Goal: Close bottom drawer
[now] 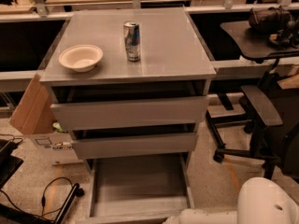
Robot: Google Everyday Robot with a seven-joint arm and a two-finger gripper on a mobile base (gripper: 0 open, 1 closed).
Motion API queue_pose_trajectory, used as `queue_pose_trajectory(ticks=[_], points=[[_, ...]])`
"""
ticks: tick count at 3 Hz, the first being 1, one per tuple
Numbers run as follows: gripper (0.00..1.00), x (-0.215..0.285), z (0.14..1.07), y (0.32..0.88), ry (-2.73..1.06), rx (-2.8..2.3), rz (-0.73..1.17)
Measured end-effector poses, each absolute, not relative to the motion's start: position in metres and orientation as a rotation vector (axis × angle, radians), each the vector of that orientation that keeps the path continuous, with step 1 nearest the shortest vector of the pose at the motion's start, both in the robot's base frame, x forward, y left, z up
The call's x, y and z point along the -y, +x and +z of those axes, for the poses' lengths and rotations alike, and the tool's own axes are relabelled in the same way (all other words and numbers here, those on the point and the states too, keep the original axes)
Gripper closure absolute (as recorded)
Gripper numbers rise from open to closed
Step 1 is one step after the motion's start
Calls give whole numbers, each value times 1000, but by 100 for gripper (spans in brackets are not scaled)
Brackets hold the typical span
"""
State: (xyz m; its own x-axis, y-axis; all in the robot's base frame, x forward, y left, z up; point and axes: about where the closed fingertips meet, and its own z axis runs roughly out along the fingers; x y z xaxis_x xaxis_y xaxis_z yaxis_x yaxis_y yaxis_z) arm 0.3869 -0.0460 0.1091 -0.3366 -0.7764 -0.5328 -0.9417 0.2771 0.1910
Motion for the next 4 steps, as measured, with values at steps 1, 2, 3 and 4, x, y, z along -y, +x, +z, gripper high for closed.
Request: queue_pose_trajectory(ticks=[1,2,3,4], points=[[100,41,111,407,-1569,-2203,666],[100,18,126,477,-1574,-2162,592],[100,18,126,476,-1574,-2162,591],[100,10,132,505,-1559,-2158,557]])
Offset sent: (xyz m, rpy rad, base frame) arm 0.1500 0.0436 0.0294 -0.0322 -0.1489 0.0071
